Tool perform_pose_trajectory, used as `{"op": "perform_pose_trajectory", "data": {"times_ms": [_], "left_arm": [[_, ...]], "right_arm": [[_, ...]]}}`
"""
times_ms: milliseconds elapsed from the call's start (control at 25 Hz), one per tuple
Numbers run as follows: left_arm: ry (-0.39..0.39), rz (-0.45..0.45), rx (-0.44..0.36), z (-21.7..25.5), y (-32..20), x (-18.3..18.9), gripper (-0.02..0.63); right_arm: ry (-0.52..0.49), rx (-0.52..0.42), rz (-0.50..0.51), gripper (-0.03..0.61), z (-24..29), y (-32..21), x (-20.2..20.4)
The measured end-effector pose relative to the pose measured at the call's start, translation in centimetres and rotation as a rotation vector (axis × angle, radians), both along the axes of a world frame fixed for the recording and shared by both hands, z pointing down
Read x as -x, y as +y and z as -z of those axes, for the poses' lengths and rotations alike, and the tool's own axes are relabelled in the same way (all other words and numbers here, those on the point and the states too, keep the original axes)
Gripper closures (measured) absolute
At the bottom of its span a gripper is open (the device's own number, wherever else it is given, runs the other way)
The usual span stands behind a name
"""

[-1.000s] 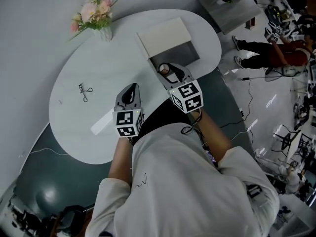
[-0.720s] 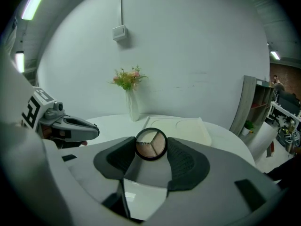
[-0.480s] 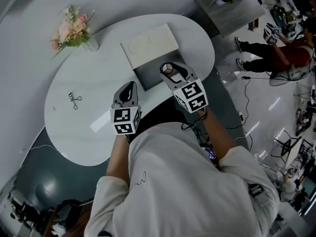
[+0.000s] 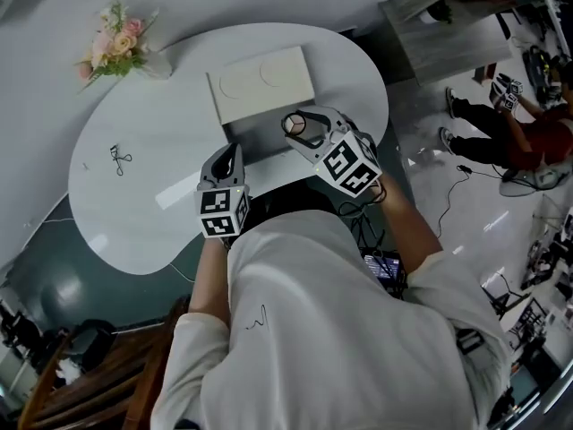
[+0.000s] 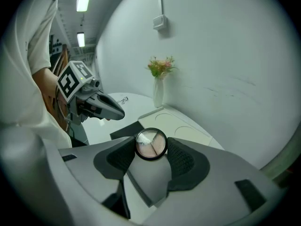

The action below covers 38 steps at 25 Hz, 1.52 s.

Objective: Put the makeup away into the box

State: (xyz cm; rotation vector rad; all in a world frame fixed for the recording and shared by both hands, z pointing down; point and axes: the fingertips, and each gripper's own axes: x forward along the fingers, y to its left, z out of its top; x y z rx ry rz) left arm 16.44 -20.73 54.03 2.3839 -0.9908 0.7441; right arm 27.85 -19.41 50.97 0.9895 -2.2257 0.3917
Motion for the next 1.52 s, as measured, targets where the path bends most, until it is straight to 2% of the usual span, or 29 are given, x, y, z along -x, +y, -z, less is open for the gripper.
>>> {"op": "perform_pose_trajectory", "data": {"times_ms": [200,360,600,840,1160,1520], "left_arm": [[-0.033,0.067,0.009,-0.5,0.0,1.1,0.595],[-0.046,0.086,0.021,-1.1,0.2,2.5,0.595],[-0.032,0.125,0.047,-2.0,0.6,4.6,0.595],[-0.006,0.171,0.073,-2.7,1.1,6.8,0.595],[0.01,0.214,0.095,-3.4,1.1,9.2,0.595],[0.0,0.228,0.096,-3.7,0.5,10.4,0.595]], "right_arm": [[0.02,0.031,0.169,0.367,-1.4,0.0,1.9],[0.058,0.074,0.235,0.367,-3.3,-0.2,3.6],[0.082,0.148,0.269,0.367,-5.7,-0.2,5.7],[0.176,0.226,0.29,0.367,-8.6,-0.2,6.4],[0.254,0.313,0.312,0.367,-11.8,0.1,7.1],[0.306,0.342,0.331,0.367,-13.1,0.0,7.4]]}}
